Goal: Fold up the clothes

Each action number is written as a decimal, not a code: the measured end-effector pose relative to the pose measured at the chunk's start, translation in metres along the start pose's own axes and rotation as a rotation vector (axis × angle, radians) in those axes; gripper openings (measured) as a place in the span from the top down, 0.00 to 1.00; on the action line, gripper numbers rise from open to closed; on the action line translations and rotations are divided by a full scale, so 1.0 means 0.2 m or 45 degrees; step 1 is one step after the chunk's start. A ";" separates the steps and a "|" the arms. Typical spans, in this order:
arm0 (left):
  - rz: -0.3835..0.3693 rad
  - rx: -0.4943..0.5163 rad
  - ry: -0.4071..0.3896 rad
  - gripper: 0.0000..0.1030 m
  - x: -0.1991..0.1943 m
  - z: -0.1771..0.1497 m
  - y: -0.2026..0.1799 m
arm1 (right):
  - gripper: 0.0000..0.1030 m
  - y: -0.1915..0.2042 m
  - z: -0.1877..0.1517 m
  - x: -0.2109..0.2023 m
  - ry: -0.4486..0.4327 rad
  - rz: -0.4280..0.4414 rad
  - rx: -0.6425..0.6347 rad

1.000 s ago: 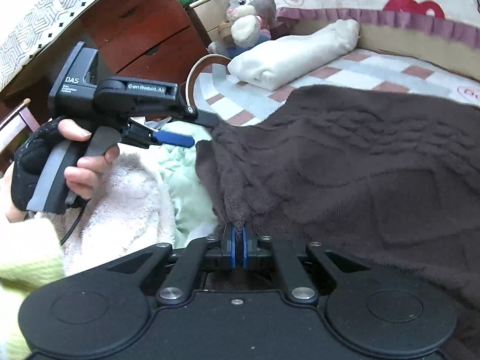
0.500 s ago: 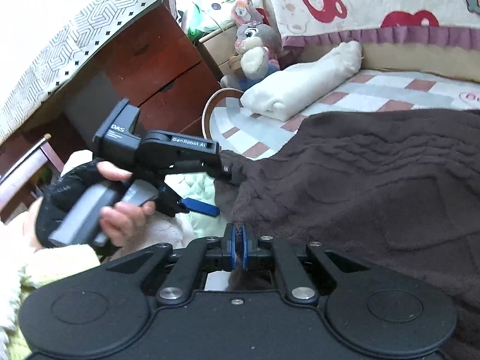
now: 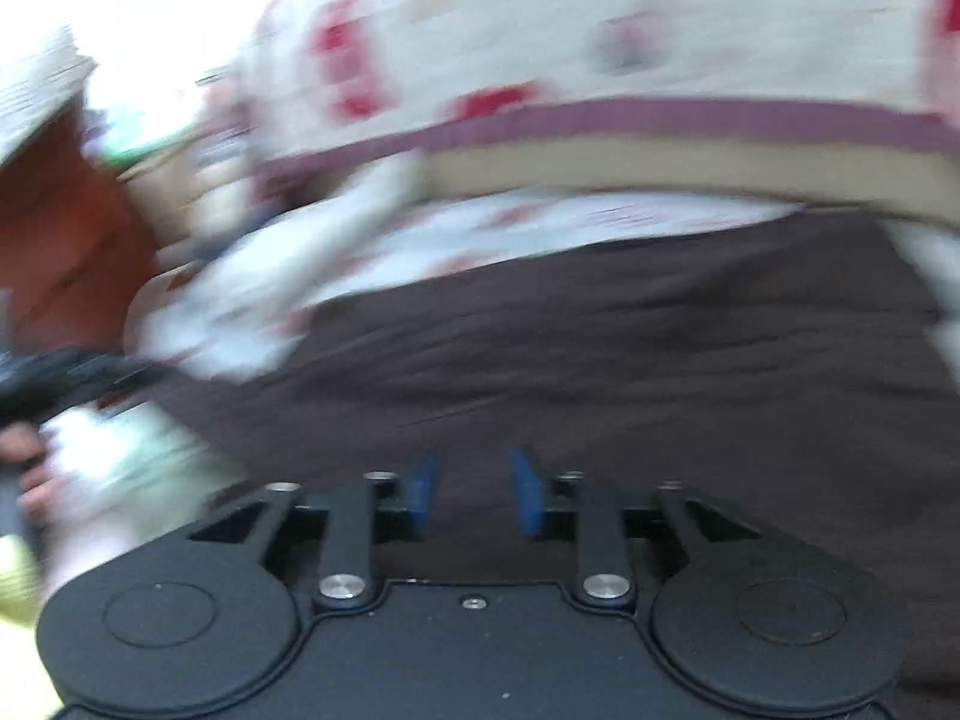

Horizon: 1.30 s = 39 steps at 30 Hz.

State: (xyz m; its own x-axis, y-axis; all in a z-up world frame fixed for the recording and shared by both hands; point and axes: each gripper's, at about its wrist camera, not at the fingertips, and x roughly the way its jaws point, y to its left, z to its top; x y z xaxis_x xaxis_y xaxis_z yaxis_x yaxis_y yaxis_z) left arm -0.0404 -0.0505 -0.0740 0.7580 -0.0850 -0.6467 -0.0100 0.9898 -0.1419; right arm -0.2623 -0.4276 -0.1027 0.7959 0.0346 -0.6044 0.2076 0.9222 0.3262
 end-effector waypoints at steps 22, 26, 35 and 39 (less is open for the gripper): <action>-0.151 0.245 0.073 0.96 0.55 0.36 -0.27 | 0.75 -0.68 0.01 -0.11 -0.247 -0.133 0.532; -0.464 -0.084 -0.403 0.96 0.16 0.89 -0.30 | 0.75 -0.46 0.17 -0.40 -0.567 -0.159 0.366; -0.299 -0.136 -0.238 0.95 0.33 0.56 -0.05 | 0.72 -0.36 -0.12 -0.27 -0.317 -0.292 0.252; 0.037 -0.022 0.041 1.00 0.70 0.20 0.10 | 0.70 -0.32 -0.22 -0.11 -0.111 -0.303 0.254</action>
State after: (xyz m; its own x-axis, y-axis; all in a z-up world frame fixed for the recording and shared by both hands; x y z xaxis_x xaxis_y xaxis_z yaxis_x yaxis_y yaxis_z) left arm 0.0925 -0.0373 -0.1376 0.7357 -0.0601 -0.6746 -0.0433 0.9898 -0.1355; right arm -0.3173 -0.4709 -0.1427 0.7555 -0.2141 -0.6192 0.4945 0.8063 0.3245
